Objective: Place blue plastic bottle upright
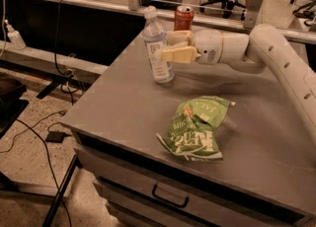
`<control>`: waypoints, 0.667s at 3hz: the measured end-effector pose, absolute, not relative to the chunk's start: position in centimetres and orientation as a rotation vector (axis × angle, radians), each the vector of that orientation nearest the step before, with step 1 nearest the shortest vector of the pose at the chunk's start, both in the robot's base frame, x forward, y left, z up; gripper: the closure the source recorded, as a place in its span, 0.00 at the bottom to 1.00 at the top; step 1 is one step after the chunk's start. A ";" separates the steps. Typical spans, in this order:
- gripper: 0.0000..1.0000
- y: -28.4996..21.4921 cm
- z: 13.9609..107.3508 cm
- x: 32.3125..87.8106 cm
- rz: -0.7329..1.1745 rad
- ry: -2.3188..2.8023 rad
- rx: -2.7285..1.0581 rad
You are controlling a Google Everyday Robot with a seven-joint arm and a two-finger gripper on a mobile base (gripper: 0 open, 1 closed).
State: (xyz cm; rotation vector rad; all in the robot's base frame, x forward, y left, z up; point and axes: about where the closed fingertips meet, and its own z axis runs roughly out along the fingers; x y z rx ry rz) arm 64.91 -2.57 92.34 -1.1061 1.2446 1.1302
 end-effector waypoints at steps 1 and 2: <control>0.00 -2.3 92.4 64.9 1.133 1.243 -1.109; 0.00 -2.3 92.4 64.9 1.133 1.243 -1.109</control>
Offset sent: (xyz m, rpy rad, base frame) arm -0.0002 0.0015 0.0002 0.0002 -0.0001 0.0025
